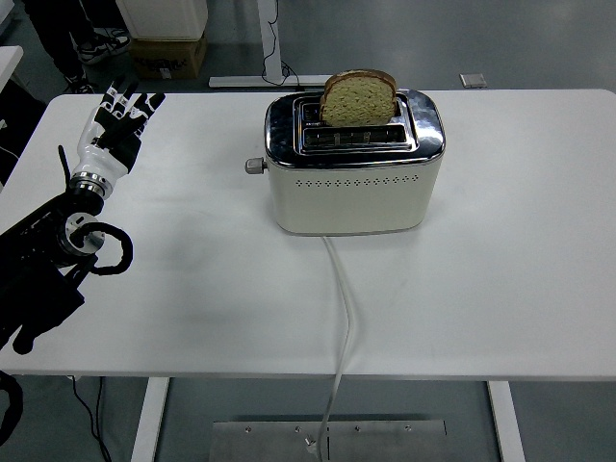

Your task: Press down toaster

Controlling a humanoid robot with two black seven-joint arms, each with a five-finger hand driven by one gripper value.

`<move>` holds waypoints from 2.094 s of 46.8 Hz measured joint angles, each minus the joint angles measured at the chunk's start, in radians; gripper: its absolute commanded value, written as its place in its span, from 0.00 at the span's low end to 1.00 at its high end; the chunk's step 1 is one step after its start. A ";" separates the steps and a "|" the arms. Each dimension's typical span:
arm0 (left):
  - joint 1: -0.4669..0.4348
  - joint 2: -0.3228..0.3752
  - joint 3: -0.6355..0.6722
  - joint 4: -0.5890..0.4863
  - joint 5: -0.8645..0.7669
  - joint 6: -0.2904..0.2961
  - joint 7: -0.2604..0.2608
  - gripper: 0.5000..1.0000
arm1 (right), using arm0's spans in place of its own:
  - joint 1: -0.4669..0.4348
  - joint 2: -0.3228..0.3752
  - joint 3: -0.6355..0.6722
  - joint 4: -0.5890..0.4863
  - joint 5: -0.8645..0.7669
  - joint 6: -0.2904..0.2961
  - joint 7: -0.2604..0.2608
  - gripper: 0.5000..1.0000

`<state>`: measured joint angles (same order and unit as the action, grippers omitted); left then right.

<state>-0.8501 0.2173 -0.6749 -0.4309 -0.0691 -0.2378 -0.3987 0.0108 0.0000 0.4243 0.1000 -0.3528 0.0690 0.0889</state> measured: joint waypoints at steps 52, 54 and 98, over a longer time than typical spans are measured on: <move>0.005 0.059 0.015 -0.010 0.248 -0.022 -0.001 1.00 | 0.000 0.000 0.000 0.001 0.000 0.000 0.000 1.00; 0.006 0.076 0.016 -0.011 0.257 -0.047 -0.001 1.00 | 0.000 0.000 0.000 0.000 0.000 0.000 0.000 1.00; 0.000 0.385 0.069 -0.237 0.748 -0.081 -0.002 1.00 | 0.000 0.000 0.000 0.000 0.000 0.000 0.000 1.00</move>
<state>-0.8496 0.6019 -0.6061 -0.6678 0.6794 -0.3184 -0.4005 0.0107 0.0000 0.4239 0.0998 -0.3528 0.0690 0.0889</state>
